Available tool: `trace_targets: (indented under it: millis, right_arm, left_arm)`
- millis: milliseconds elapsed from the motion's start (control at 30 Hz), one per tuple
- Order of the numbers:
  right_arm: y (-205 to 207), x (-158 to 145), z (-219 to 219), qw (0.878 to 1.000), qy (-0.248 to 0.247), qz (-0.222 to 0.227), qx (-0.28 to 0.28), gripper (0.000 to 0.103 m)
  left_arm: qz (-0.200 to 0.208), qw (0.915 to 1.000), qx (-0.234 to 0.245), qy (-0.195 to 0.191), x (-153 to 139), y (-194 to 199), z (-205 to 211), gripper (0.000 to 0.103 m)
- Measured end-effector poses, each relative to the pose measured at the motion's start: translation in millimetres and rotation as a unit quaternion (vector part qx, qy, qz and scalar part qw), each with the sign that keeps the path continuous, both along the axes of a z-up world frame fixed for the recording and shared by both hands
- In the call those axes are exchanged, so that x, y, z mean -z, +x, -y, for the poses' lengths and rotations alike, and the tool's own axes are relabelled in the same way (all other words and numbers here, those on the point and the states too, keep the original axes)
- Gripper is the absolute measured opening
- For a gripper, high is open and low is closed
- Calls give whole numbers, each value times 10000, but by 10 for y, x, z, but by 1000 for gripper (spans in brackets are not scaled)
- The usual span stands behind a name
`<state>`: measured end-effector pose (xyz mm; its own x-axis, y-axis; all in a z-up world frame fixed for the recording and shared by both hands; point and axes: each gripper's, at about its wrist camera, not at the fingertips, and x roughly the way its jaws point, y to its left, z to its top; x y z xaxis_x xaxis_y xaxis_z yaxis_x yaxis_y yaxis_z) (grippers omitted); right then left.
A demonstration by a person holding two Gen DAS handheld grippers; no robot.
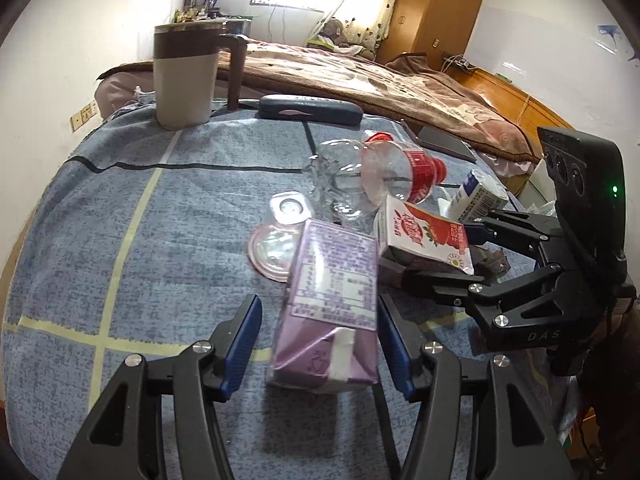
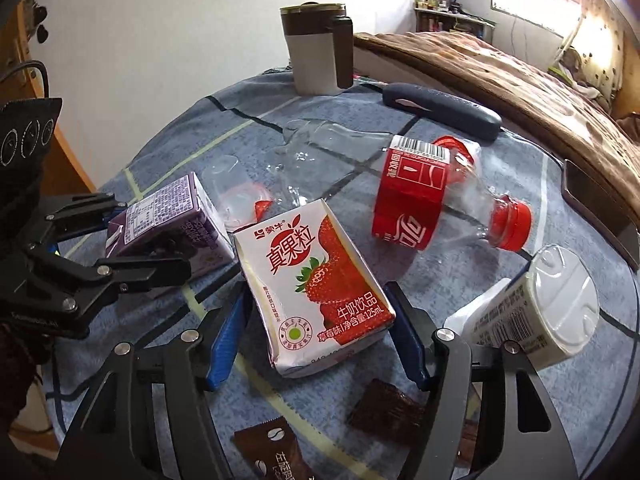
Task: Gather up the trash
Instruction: 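Grasp the strawberry milk carton with the right gripper and lift it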
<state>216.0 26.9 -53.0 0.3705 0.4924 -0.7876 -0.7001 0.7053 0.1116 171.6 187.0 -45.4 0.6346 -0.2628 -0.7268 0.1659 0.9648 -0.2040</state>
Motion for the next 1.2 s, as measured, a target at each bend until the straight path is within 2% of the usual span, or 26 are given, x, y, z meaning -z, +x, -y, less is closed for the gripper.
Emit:
trace_targets:
  millis: [33,100,167,233,600,833,1200]
  right_arm:
    - [-7,0,2,10000,10,2,5,67]
    - [-27,-2,4,10000,41,2,-3,65]
    - [-55,-7,8,10000,50,36,14,59]
    - [-74,-15,18,10000,62,53,46,58]
    - [-280,-162,162,9990,279,276,232,57]
    - [-388,-293,415,9965,548,310,550,57]
    - [-563,-515,1001,9894,698,561,1143,57]
  left_arm:
    - [20,10000,16,6,-8,-7,7,49]
    - [15,10000,47,42,-16,-12,29,40]
    - [-3,10000,38,78,-18,-14,42,39]
    - [19,9999,12,123,-32,-32,62,39]
    - [135,9999,-53,81,-165,-202,142,39]
    - [340,9993,43,174,-337,-323,344,39]
    - [555,9977,293,247,-543,-388,815,39]
